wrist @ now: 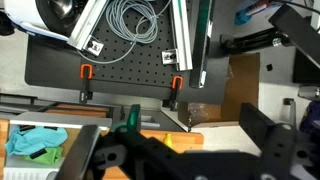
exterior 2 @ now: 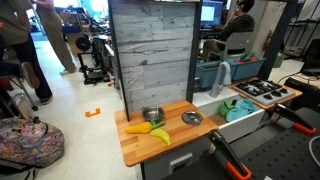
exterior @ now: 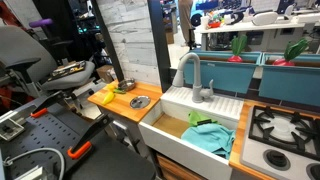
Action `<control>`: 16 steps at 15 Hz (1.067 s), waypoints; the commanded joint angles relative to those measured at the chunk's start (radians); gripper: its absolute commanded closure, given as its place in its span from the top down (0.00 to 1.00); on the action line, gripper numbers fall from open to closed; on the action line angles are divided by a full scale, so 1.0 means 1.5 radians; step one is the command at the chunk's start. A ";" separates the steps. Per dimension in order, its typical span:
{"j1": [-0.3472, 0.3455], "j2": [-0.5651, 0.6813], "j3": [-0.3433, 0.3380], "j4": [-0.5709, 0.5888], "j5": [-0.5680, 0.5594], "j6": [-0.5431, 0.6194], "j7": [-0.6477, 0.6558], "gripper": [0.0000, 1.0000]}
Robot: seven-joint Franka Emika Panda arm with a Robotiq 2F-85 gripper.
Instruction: Move the spout to the left
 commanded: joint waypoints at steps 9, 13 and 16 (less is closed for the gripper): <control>-0.008 0.001 0.007 0.001 0.003 -0.001 -0.003 1.00; -0.010 0.001 0.004 -0.004 0.005 0.014 -0.003 1.00; -0.020 0.017 -0.006 -0.017 0.014 0.077 -0.004 1.00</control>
